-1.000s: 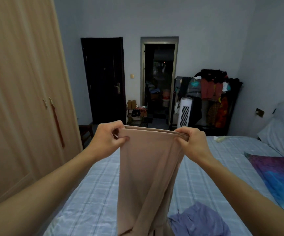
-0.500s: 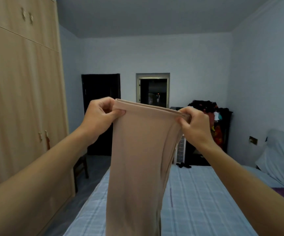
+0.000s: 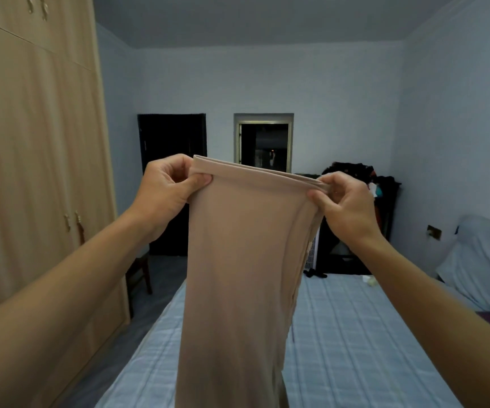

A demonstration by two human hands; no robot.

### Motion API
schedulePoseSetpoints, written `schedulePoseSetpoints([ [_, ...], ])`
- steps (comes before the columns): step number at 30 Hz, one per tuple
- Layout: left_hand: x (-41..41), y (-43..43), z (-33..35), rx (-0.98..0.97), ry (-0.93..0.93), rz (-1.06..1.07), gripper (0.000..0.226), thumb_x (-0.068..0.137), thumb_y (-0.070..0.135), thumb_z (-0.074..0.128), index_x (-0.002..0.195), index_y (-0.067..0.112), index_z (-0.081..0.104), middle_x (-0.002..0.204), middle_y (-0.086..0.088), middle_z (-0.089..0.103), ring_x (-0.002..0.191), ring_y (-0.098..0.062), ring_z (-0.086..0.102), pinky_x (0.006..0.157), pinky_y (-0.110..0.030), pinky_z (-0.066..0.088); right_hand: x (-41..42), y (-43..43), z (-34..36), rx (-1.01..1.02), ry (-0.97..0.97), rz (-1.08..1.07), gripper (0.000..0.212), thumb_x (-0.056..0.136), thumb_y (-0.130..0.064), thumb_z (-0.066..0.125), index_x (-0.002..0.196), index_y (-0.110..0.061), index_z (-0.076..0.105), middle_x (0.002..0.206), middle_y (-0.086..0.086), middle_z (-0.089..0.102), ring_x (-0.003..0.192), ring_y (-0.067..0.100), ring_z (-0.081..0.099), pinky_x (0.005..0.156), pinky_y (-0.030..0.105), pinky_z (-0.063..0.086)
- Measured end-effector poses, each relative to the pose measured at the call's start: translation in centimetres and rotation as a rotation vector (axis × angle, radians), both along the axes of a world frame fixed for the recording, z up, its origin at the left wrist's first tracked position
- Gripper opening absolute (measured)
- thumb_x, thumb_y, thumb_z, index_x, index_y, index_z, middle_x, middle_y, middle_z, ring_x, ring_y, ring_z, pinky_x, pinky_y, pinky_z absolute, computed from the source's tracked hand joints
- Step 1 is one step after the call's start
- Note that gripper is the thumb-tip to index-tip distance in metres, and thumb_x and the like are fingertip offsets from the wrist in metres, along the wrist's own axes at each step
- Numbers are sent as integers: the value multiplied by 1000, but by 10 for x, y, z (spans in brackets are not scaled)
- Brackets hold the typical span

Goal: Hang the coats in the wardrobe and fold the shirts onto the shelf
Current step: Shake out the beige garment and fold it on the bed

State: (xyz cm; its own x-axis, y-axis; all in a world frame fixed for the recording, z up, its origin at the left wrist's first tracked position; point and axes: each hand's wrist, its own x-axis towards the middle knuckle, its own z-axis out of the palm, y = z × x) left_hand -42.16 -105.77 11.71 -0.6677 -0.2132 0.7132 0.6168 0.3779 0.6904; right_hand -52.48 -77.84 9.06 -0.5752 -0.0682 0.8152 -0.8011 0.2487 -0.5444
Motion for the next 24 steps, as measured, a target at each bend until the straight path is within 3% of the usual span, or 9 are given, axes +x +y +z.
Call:
schedulePoseSetpoints([
  [9, -15, -12, -67, -7, -166, 78, 13, 87, 10, 72, 94, 0, 68, 88, -12, 70, 76, -8, 66, 63, -20, 53, -19, -13, -67, 89, -204, 22, 12, 85, -12, 74, 91, -20, 67, 83, -3, 70, 75, 12, 68, 68, 20, 56],
  [13, -11, -13, -98, -17, -218, 135, 15, 88, 7, 70, 97, -3, 66, 82, -5, 66, 66, -1, 61, 55, -16, 49, -18, -21, -99, 109, -281, 31, 12, 87, -9, 72, 92, -17, 65, 83, 4, 69, 75, 14, 65, 74, 39, 59],
  [15, -6, -15, -115, -17, -252, 149, 18, 89, 8, 70, 101, -5, 65, 82, -5, 66, 69, -5, 61, 58, -19, 50, -16, -24, -116, 116, -310, 43, 12, 86, -10, 72, 91, -18, 65, 83, 5, 70, 75, 16, 66, 75, 43, 60],
  [19, 6, -23, -151, -19, -339, 162, 23, 91, 7, 68, 104, -11, 61, 91, -15, 64, 81, -16, 59, 66, -23, 51, -9, -29, -155, 139, -373, 99, 19, 86, -10, 72, 87, -28, 65, 82, 1, 70, 76, 14, 68, 75, 37, 60],
  [24, 19, -30, -188, 38, -420, 142, 4, 89, 0, 66, 90, 3, 65, 82, -5, 64, 72, -2, 61, 66, -15, 50, -4, -40, -198, 212, -494, 184, 11, 88, -5, 69, 94, -14, 67, 85, 9, 71, 77, 18, 69, 76, 38, 60],
])
